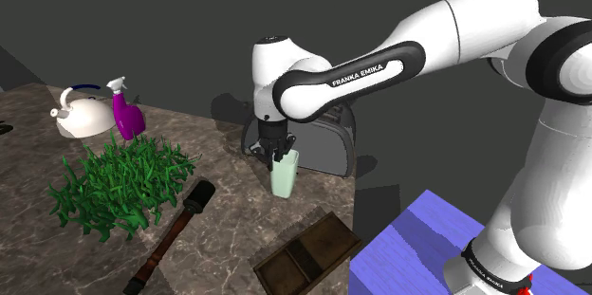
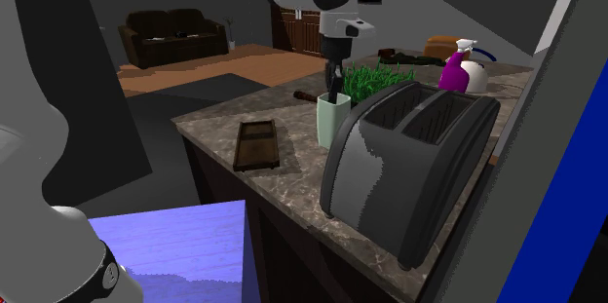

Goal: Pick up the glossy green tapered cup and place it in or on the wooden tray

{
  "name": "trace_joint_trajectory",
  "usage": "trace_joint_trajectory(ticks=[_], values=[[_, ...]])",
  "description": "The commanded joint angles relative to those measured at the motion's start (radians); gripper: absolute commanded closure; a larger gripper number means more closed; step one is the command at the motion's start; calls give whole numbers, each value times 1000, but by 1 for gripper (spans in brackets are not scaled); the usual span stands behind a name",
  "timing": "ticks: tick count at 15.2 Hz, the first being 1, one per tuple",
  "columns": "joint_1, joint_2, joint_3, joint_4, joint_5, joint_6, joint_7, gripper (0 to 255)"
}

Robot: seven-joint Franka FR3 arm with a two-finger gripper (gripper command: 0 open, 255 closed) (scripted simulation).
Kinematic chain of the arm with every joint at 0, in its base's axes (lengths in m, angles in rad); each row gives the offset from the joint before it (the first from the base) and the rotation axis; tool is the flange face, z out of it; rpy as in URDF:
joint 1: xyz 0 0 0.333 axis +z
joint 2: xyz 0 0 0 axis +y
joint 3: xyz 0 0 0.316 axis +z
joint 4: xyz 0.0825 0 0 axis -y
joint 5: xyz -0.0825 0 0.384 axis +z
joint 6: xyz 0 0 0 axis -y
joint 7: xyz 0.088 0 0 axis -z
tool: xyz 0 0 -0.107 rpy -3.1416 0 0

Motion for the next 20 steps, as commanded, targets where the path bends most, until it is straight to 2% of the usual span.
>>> trace_joint_trajectory(ticks=[1,18,20], values=[[-1,-9,1,16,5,-25,-3,255],[-2,-52,8,192,26,-240,-16,255],[3,-81,15,166,37,-240,-6,255]])
